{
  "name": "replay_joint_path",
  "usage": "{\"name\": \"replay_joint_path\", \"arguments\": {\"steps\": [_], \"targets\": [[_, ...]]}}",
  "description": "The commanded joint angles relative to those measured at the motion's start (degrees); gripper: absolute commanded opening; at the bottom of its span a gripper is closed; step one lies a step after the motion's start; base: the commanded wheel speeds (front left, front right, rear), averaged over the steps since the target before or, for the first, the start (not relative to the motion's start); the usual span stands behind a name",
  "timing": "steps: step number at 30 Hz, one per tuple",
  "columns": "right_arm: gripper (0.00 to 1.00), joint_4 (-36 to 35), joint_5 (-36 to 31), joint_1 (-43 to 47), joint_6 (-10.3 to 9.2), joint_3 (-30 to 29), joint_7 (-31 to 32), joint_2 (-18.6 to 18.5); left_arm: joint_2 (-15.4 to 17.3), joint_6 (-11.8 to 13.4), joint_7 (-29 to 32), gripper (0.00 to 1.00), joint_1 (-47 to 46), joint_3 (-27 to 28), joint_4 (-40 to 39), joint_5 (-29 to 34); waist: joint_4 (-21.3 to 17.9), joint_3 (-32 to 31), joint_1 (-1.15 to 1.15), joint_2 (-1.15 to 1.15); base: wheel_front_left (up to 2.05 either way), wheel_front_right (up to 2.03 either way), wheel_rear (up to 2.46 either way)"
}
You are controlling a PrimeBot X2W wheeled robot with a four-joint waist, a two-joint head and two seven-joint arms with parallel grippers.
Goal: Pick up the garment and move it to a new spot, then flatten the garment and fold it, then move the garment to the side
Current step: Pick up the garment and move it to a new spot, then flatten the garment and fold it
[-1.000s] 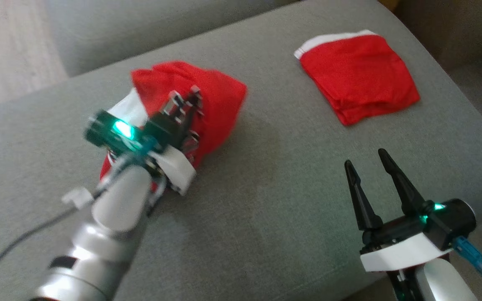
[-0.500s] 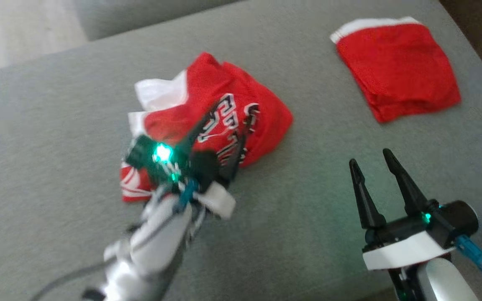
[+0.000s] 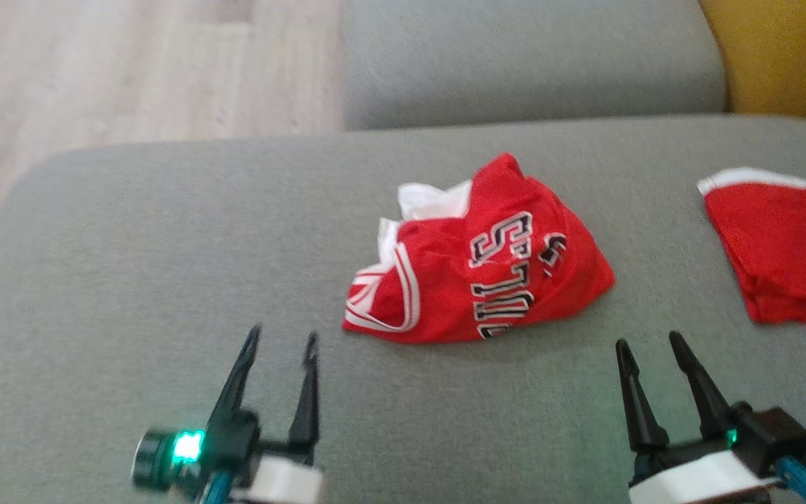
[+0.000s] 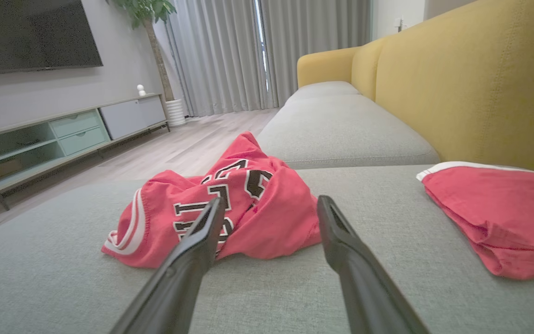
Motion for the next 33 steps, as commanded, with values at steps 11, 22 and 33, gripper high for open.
{"name": "replay_joint_path", "arguments": {"steps": [11, 22, 33], "targets": [[1.0, 0.82, -0.05, 3.96, -0.05, -0.43, -0.3, 0.93, -0.03, 1.09, -0.3, 1.0, 16.32, 9.42, -11.47, 0.98, 3.78, -7.31, 0.01, 0.0, 0.0, 0.0, 0.0], [1.0, 1.34, 0.17, 4.46, -0.05, -0.2, -0.3, 1.29, -1.48, -1.69, -0.3, 1.0, 18.21, 11.27, -10.87, 2.92, 4.56, -8.07, 0.01, 0.0, 0.0, 0.0, 0.0], [1.0, 1.3, 0.11, 4.51, -0.05, -0.12, -0.3, 1.24, -2.33, -2.89, -0.3, 1.0, 17.76, 12.68, -11.18, 4.37, 4.63, -7.63, 0.01, 0.0, 0.0, 0.0, 0.0]]}}
